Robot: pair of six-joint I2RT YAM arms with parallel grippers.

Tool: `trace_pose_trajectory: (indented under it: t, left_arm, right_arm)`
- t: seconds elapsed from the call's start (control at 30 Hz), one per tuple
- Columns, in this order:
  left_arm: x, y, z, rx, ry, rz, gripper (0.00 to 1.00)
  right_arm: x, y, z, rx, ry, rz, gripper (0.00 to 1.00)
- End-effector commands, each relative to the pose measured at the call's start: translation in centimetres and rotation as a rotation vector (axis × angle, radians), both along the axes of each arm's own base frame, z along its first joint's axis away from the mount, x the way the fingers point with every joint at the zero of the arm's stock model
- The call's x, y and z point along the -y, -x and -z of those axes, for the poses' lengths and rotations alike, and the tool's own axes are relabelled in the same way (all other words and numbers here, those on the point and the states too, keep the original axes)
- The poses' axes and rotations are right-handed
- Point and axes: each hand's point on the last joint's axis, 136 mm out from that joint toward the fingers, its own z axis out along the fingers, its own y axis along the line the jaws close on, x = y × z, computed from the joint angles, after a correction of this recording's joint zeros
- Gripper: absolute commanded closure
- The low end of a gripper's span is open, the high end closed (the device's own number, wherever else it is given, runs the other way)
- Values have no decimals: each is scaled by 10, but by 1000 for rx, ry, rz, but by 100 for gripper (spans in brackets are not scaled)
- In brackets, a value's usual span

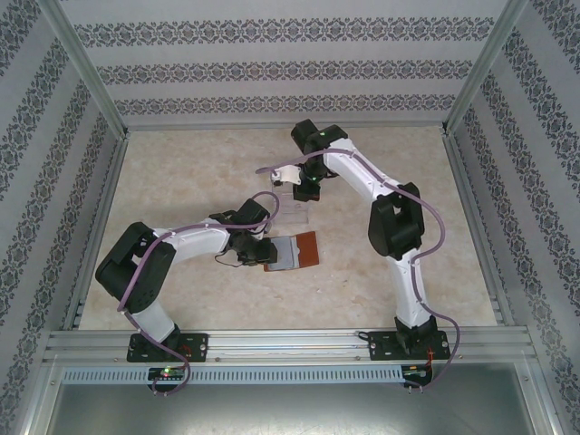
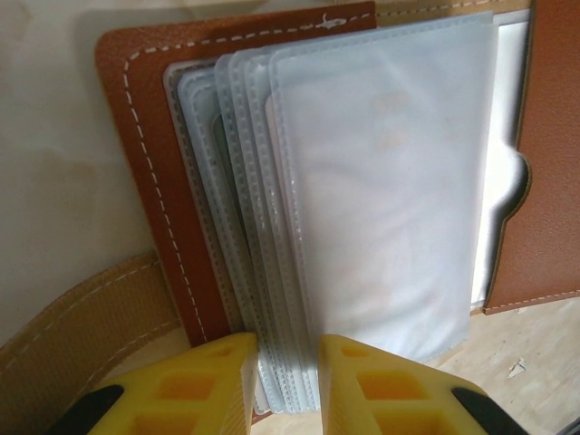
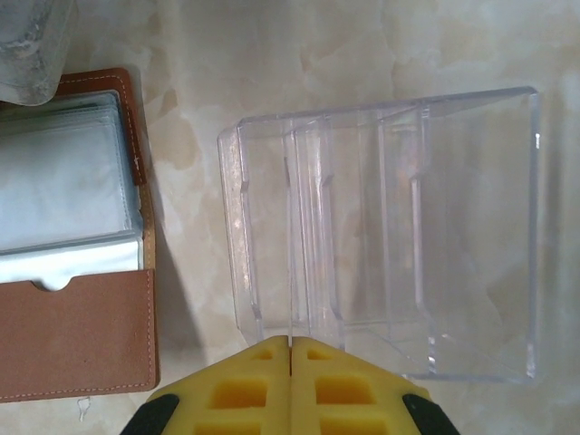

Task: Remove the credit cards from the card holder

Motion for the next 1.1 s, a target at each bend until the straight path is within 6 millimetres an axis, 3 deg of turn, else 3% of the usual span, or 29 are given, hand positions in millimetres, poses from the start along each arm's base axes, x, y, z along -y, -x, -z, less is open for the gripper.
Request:
trace_pose_trajectory:
  t: [0.0,0.3,0.6,1.0,1.07]
  left_arm:
    - [-8,8,8,-33,-18,-13,76]
    - [-10,9,7,-32,-20,-12,76]
    - [-12,9,6,-33,-21,-13,76]
    - [-12,9,7,-39,-27,-15,76]
    - [-12,9,6,-38,-26,-16,76]
  right_arm:
    - [-7,14,3,-71,1,-51,100]
    - [-11,24,23,-165,32,-79,100]
    - [-8,35,30,-229,70,-110,100]
    - [-9,36,42,-258,97,-141,100]
    - [-11,35,43,-259,96,-146,96]
